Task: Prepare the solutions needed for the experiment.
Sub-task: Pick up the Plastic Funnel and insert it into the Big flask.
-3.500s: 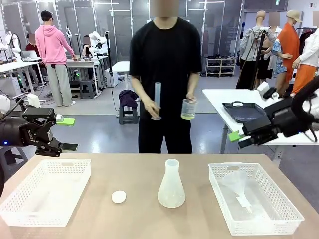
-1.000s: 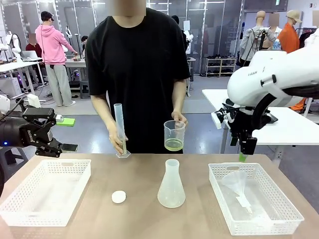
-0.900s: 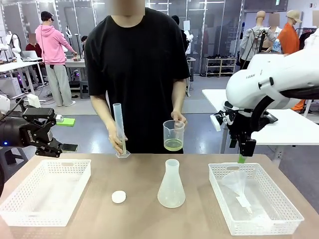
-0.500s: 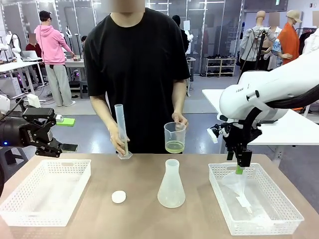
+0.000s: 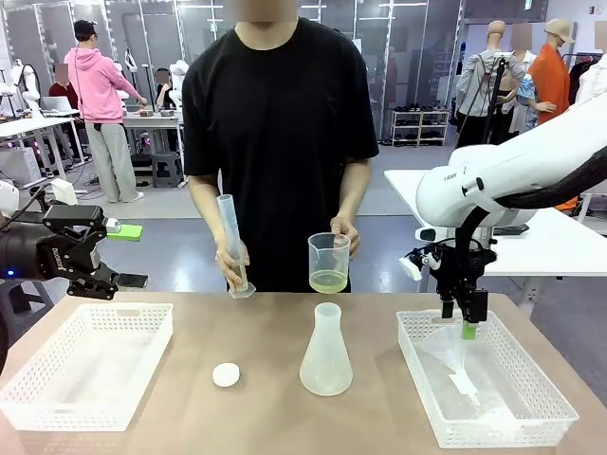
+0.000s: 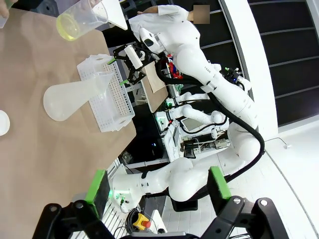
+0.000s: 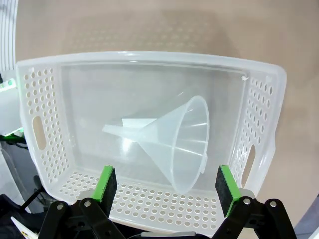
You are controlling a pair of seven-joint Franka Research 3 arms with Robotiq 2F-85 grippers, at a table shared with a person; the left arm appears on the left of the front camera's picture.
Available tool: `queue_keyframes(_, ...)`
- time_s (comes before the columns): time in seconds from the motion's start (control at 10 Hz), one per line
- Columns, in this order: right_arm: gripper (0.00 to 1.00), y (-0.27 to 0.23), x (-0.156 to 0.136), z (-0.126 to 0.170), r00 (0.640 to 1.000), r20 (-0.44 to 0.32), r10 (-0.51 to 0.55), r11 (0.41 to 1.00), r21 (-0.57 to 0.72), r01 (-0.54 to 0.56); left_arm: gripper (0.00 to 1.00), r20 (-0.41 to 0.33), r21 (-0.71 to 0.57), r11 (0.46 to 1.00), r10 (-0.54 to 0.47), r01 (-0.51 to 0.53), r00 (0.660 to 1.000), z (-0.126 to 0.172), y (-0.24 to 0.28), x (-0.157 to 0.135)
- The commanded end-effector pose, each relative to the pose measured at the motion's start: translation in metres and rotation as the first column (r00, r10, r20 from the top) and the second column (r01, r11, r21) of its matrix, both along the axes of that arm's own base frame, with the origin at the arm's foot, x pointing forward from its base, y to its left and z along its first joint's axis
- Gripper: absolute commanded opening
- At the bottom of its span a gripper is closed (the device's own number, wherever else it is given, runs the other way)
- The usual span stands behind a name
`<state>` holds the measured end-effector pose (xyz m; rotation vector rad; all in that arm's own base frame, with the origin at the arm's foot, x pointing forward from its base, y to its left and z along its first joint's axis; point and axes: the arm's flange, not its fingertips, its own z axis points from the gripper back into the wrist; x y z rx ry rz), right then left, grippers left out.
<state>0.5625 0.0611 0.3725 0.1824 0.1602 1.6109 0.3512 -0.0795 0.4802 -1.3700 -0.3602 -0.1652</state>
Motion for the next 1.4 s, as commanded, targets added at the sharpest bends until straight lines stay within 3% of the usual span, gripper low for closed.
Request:
queue_keyframes(0.0,1.0,-0.004,0.014,-0.001,0.998,-0.046,0.041,0.999,0.001,-0.041,1.0,-0.009,-0.028,1.0,0.002,-0.002,1.0,0.002,-0.003,0.001)
queue_keyframes(0.8,1.0,-0.003,0.033,-0.023,0.973,-0.212,0.095,0.995,0.052,-0.085,1.0,-0.009,-0.028,1.0,0.002,-0.002,1.0,0.002,-0.003,0.001)
queue_keyframes(1.3,0.73,0.0,0.031,-0.031,0.955,-0.283,0.09,0.996,0.017,-0.089,1.0,-0.009,-0.028,1.0,0.002,-0.002,1.0,0.002,-0.003,0.001)
